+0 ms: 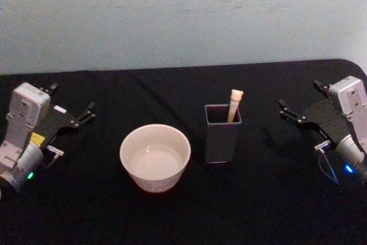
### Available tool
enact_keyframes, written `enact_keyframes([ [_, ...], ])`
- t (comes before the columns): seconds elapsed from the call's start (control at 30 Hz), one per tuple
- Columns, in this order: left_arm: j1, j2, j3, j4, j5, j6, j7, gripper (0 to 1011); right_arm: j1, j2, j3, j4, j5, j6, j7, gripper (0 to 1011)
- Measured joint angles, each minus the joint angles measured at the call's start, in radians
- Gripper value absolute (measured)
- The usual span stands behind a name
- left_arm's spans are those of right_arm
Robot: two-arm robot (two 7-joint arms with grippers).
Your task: Pick up the stirring spoon with one hand, stir inside the cup, then place it back in its original position.
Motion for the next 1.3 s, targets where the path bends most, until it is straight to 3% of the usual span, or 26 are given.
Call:
enact_keyframes([
  [1.1,0.000,0.000,0.000,0.000,0.000,0.000,0.000,1001,0.000,0.000,0.000,0.000,0.000,0.000,0.000,1003],
  [1.3,0.000,0.000,0.000,0.000,0.000,0.000,0.000,1001,-0.017,0.006,0.030,-0.020,0.041,-0.013,0.064,1002],
])
